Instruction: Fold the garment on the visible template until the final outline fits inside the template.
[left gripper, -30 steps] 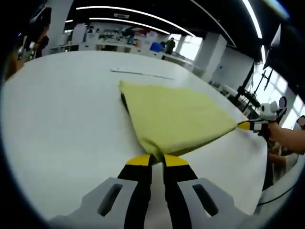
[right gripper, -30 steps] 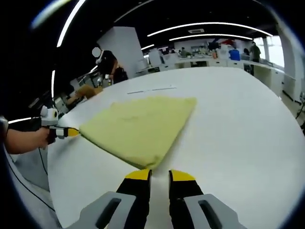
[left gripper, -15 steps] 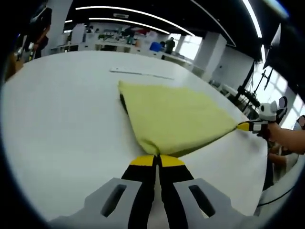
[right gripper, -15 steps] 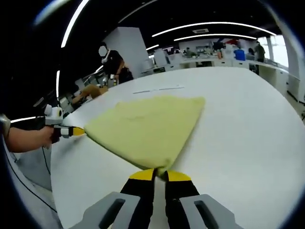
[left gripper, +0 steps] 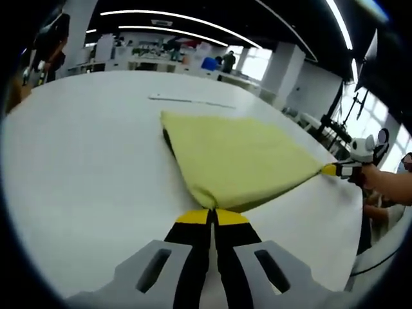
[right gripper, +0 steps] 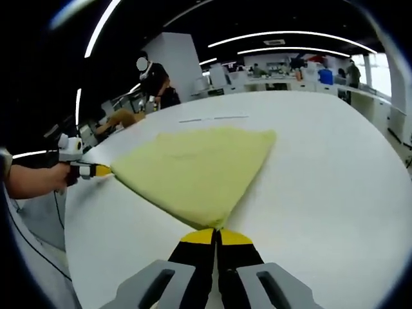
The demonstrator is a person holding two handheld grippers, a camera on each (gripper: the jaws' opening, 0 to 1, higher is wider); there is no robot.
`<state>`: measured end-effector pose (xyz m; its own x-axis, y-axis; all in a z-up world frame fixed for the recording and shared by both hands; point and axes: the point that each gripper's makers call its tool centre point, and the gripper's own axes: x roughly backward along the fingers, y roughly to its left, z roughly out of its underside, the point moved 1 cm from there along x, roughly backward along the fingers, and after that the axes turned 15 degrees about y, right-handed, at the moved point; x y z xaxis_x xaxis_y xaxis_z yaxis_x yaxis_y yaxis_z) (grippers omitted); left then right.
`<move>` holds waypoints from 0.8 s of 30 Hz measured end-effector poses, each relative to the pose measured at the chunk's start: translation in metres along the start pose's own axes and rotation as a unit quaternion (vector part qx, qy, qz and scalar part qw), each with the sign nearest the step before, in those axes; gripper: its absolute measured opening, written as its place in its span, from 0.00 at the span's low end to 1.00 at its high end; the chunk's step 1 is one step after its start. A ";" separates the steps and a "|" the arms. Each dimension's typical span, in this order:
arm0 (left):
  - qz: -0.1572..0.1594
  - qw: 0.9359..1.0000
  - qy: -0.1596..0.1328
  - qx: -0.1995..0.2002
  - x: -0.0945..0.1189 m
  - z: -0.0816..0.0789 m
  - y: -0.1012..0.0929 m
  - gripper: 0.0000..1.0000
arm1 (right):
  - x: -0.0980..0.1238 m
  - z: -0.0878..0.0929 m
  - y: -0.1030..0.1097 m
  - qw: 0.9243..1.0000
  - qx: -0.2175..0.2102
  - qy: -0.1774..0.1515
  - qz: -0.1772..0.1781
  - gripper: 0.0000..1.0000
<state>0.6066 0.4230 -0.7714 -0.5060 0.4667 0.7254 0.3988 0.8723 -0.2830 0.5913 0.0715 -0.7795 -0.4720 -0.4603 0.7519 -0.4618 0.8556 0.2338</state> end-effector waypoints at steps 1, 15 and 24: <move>0.000 1.000 -0.002 0.003 0.001 0.000 0.002 0.00 | 0.001 0.000 -0.002 1.000 0.000 0.000 0.003 0.00; -0.005 1.000 -0.002 0.005 0.008 0.008 0.006 0.00 | 0.004 0.003 -0.008 1.000 0.005 0.002 0.016 0.00; 0.001 0.999 -0.011 0.030 0.012 0.010 0.008 0.17 | 0.010 0.004 -0.012 1.000 -0.008 -0.009 0.008 0.05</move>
<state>0.5965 0.4372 -0.7716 -0.5214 0.4715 0.7112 0.3533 0.8780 -0.3230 0.5888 0.0560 -0.7775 -0.4925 -0.4498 0.7451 -0.4423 0.8666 0.2309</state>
